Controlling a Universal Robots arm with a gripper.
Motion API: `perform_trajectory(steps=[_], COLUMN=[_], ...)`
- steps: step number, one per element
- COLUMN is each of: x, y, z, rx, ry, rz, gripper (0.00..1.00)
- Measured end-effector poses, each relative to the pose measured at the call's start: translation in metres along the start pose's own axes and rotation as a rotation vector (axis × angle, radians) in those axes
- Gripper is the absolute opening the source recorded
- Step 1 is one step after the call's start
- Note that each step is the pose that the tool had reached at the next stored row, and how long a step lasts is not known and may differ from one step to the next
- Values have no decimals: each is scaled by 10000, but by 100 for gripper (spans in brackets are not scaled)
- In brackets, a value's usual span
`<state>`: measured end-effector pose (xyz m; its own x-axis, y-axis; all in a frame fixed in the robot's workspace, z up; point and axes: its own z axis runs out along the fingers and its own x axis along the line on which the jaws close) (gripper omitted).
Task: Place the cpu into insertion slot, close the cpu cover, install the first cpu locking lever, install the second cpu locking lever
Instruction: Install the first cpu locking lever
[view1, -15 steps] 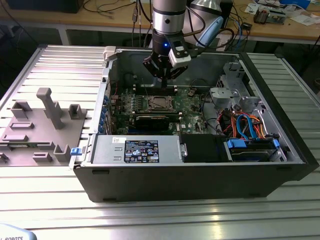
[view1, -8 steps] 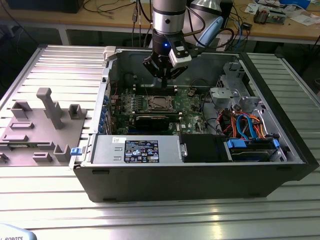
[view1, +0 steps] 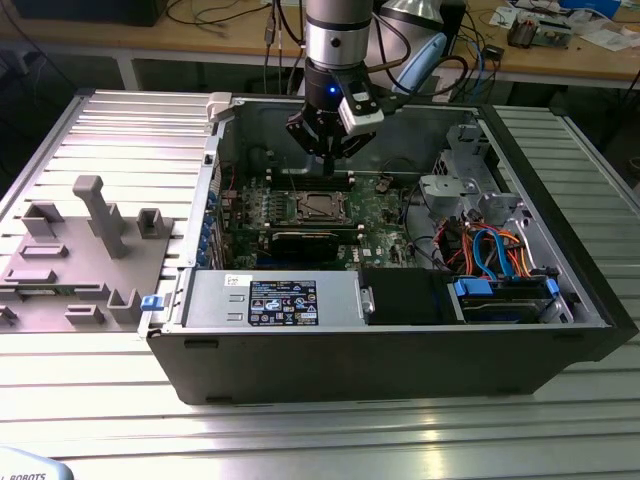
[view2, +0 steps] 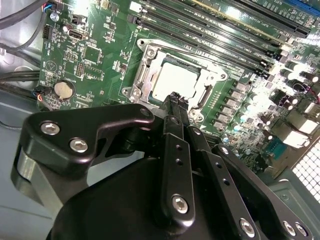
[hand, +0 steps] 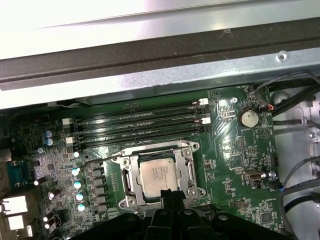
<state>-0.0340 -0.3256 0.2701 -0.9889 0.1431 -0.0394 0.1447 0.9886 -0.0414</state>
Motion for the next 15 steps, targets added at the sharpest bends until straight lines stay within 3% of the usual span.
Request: perform_trajectory(steps=[15], x=[0], y=[0], z=[0], rx=[-12], ry=[-13], rz=[-299], gripper=[11])
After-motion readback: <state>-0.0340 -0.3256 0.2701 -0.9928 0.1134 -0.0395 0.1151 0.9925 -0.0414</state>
